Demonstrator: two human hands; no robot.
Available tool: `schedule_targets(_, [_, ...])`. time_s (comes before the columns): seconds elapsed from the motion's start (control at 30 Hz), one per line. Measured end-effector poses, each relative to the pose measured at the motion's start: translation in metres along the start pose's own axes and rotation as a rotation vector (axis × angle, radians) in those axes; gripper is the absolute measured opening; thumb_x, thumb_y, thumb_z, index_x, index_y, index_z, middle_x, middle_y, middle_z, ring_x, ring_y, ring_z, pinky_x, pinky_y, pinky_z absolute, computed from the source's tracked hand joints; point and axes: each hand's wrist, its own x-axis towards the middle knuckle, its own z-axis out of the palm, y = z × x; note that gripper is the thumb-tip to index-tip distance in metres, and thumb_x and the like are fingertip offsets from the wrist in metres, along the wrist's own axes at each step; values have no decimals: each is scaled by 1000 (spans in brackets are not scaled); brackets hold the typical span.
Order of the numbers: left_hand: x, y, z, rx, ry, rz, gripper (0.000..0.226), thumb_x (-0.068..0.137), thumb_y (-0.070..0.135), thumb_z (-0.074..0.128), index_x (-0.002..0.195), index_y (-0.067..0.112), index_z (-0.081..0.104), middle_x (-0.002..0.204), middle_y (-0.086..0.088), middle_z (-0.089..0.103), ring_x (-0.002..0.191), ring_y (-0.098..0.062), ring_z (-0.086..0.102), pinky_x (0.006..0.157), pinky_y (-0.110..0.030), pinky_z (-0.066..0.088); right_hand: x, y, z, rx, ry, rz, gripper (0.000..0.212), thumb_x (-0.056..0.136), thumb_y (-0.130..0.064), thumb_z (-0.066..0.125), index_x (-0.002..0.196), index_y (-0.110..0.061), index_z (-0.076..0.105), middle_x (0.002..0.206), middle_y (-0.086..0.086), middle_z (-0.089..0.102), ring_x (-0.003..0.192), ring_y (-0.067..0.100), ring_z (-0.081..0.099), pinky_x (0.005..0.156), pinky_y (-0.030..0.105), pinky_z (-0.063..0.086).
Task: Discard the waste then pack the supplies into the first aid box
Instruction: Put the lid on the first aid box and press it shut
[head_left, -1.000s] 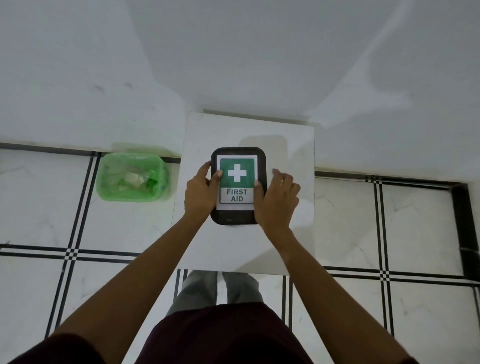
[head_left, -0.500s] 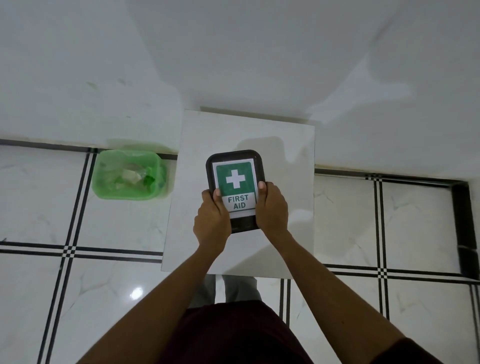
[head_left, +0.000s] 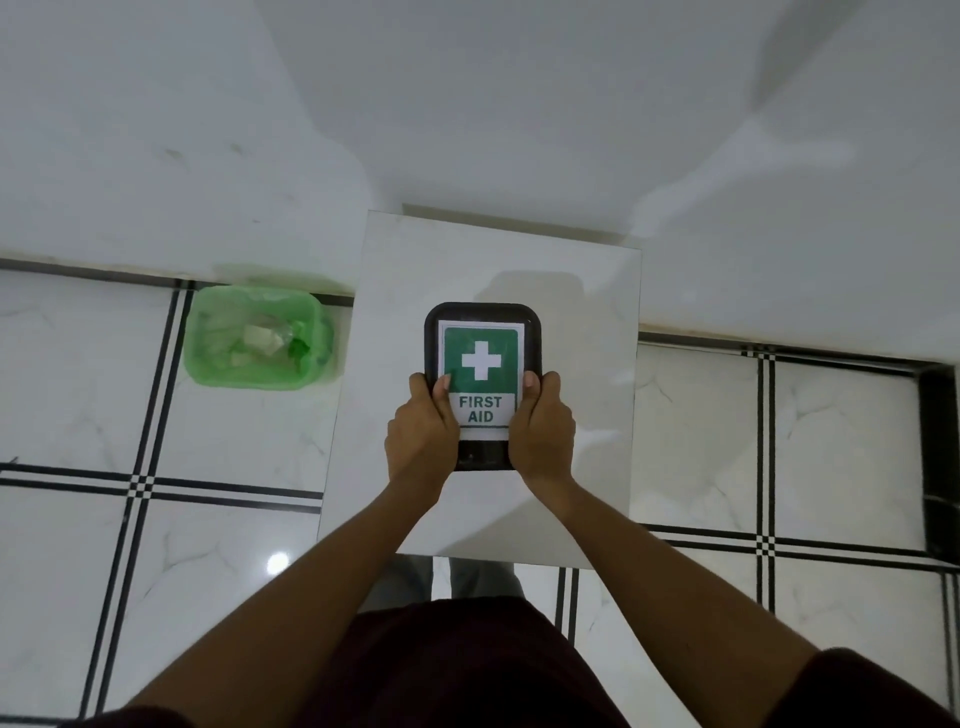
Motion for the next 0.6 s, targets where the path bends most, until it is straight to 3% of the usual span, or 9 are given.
schedule_targets(0.13, [4,5,-1,100,33,25,35,98,46,26,103,14,41,78,2,58,54,-7,52,43,-21,38,2,-3,0,-11,6,27,34,100,-39,30,106,-9,46,100,3,67,74,15,66,59,16,51])
schedule_targets(0.27, [1,4,-4,115,30,13,36,97,49,25,96,15,36,79,-3,61,55,-10,52,44,-21,31,-2,-2,-4,-71,-19,17,34,101,-41,27,107,-12,45,94,-3,62,71,12,62,57,17,51])
schedule_targets(0.37, [10,16,-7,-4,94,-57,49,93,60,26,93,12,37,82,-5,59,67,-20,57,50,-26,33,7,-6,-9,-157,-13,-14,29,101,-40,29,94,-16,43,81,-2,59,67,16,61,54,19,48])
schedule_targets(0.47, [29,36,-9,-84,116,-213,62,92,63,18,98,8,46,88,-4,54,77,-22,52,67,-35,36,30,-21,-13,-89,44,96,38,98,-46,33,87,-12,46,78,5,58,69,20,59,58,30,49])
schedule_targets(0.6, [42,41,-2,-119,133,-186,68,93,63,15,93,9,57,86,-4,57,79,-23,52,70,-36,37,49,-34,-8,52,44,248,50,98,-53,26,90,-8,47,76,1,56,63,12,53,52,22,38])
